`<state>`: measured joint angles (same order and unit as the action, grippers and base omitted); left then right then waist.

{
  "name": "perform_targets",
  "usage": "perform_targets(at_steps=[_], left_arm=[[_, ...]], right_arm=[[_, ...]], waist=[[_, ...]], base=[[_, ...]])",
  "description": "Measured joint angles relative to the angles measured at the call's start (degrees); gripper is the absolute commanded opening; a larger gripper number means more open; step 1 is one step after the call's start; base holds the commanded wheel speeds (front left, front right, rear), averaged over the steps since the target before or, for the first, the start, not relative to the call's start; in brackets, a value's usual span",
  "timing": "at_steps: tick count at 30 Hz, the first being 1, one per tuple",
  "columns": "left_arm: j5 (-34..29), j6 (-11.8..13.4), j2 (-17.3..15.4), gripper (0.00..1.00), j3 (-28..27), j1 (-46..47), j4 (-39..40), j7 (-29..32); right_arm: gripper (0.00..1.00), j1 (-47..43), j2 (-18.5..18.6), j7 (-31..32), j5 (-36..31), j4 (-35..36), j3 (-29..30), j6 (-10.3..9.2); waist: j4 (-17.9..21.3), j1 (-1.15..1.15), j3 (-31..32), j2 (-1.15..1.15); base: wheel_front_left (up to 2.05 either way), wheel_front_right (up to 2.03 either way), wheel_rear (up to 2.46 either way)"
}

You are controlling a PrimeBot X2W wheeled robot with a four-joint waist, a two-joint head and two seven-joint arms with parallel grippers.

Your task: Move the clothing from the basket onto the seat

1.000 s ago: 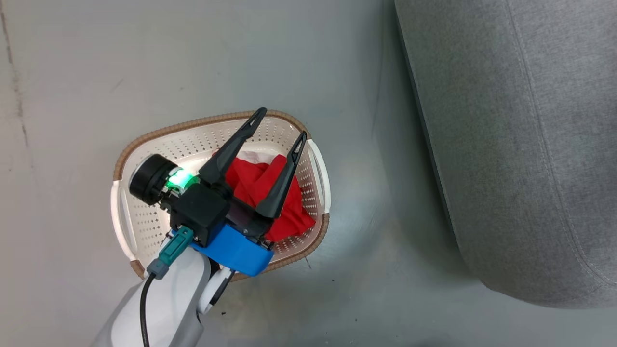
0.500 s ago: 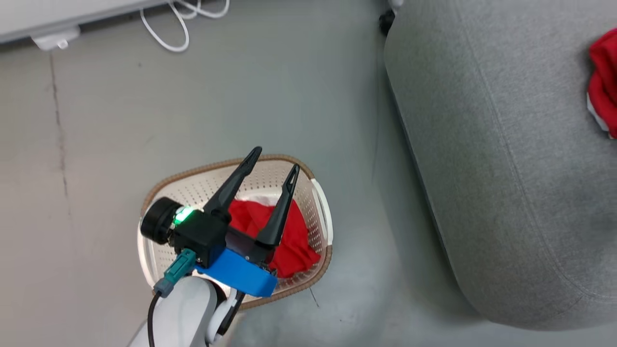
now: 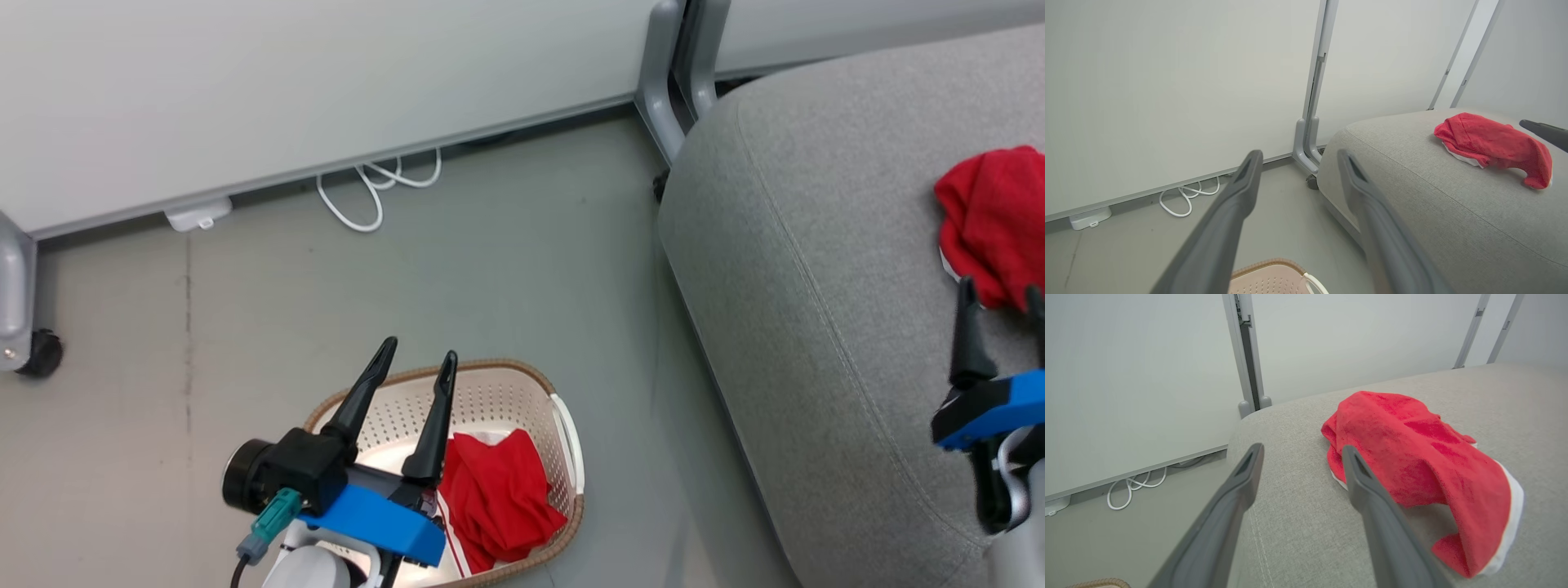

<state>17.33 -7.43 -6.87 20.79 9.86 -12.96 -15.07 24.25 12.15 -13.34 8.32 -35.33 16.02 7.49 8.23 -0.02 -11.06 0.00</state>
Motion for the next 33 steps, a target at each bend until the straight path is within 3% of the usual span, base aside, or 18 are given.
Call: perform_targets(at_steps=[5,17,33], left_arm=[[-0.27,0.00,0.74,1.00,-3.07,-2.25,-0.91,0.00],[-1.29,0.00,1.59,1.00,-11.49,-5.34,-2.70,0.01],[-2.36,0.00,1.56,1.00,-15.63,-6.87,-4.66,0.00]], right_arm=[[1.00,-5.99,-2.26,2.02,-0.94,8.02,-3.71,0.00],[1.00,-15.74,-7.67,6.32,-3.87,22.99,-6.46,0.00],[1.00,-22.74,-9.18,8.16,-0.52,29.67,-11.36,0.00]], waist=[[-1.27,0.00,3.19,0.00],[-6.30,0.01,7.52,0.00],[-10.94,0.01,8.80,0.00]], base=[[0.00,0.00,0.00],[0.00,0.00,0.00],[0.00,0.00,0.00]])
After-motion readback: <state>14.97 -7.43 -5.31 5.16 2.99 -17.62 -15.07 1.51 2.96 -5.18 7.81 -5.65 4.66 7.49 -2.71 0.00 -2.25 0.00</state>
